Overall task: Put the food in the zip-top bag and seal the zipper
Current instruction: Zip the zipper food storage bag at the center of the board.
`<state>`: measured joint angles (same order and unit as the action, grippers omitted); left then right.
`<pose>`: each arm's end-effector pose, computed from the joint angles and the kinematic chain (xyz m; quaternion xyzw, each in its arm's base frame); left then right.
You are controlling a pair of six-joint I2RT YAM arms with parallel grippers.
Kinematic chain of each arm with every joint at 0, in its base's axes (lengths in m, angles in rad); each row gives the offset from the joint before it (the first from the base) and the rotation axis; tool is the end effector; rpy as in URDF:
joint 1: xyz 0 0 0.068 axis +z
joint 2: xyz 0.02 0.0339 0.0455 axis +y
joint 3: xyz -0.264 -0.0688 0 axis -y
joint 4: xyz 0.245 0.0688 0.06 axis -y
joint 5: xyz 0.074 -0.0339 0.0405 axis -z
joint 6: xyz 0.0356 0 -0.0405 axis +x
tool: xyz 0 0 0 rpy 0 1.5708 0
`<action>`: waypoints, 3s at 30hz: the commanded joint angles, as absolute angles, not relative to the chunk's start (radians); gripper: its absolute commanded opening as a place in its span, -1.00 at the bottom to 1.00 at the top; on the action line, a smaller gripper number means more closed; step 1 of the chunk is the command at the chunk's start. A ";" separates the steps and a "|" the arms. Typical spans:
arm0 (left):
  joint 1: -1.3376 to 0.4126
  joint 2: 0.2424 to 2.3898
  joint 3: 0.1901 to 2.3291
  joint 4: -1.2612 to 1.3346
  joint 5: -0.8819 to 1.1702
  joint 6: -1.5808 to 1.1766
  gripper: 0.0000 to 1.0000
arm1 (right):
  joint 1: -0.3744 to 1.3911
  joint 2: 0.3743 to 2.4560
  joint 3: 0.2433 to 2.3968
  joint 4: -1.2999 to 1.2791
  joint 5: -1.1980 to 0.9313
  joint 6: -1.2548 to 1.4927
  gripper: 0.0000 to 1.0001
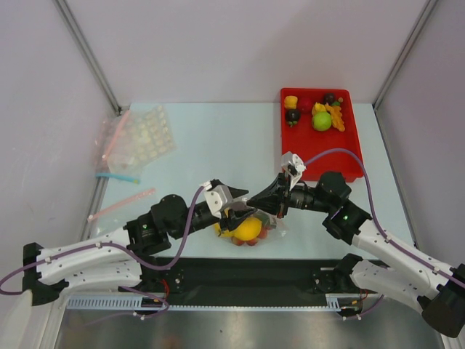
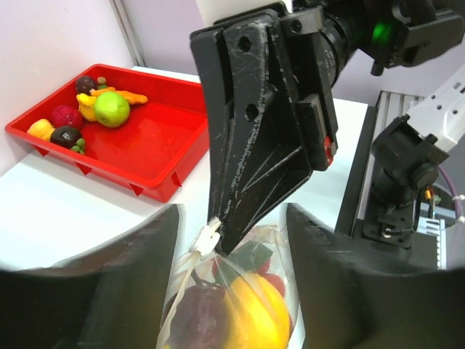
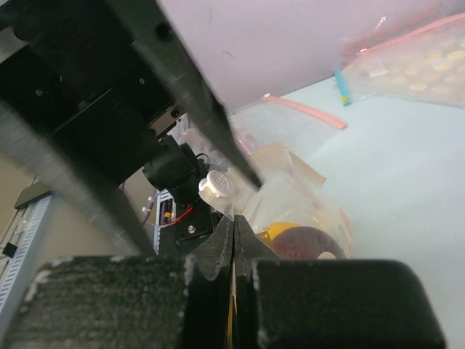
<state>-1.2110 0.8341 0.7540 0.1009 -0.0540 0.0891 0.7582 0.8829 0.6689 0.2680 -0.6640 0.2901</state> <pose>0.0726 -0.1876 0.3515 0.4080 0.5685 -0.3639 0.6148 0.1348 0.1579 0.3296 -0.3810 0.5776 0.5375 0.4820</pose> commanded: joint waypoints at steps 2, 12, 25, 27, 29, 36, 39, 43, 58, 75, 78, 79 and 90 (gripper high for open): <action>-1.216 0.818 0.785 0.112 -0.112 0.118 0.03 | 0.762 0.871 0.715 0.339 -0.689 0.281 -1.00; -1.216 0.831 0.779 0.118 -0.094 0.138 -0.52 | 0.762 0.848 0.706 0.354 -0.713 0.284 -1.00; -1.215 0.785 0.781 0.106 -0.095 0.110 -0.99 | 0.762 0.821 0.692 0.364 -0.732 0.255 -1.00; -1.216 0.779 0.781 0.104 -0.091 0.104 -0.99 | 0.762 0.818 0.689 0.364 -0.738 0.249 -1.00; -1.215 0.776 0.787 0.101 -0.078 0.098 -0.99 | 0.764 0.810 0.683 0.365 -0.741 0.235 -0.99; -1.236 0.787 0.828 0.055 -0.040 0.078 -1.00 | 0.765 0.804 0.680 0.354 -0.753 0.203 -0.95; -1.246 0.787 0.830 0.051 -0.048 0.077 -0.99 | 0.769 0.805 0.678 0.351 -0.756 0.186 -0.75; -1.247 0.790 0.834 0.046 -0.054 0.075 -0.99 | 0.794 0.805 0.681 0.331 -0.738 0.155 -0.56; -1.250 0.778 0.830 0.046 -0.064 0.074 -0.99 | 0.874 0.841 0.730 0.209 -0.621 0.040 -0.93; -1.250 0.778 0.816 0.055 -0.009 0.086 0.20 | 0.847 0.781 0.730 0.218 -0.689 0.097 -1.00; -1.250 0.820 0.836 0.032 -0.008 0.092 0.19 | 0.833 0.759 0.718 0.235 -0.701 0.112 -1.00; -1.250 0.828 0.839 0.029 -0.008 0.095 0.18 | 0.831 0.756 0.715 0.236 -0.704 0.113 -1.00; -1.250 0.824 0.835 0.040 0.031 0.097 -0.09 | 0.816 0.742 0.706 0.253 -0.742 0.118 -1.00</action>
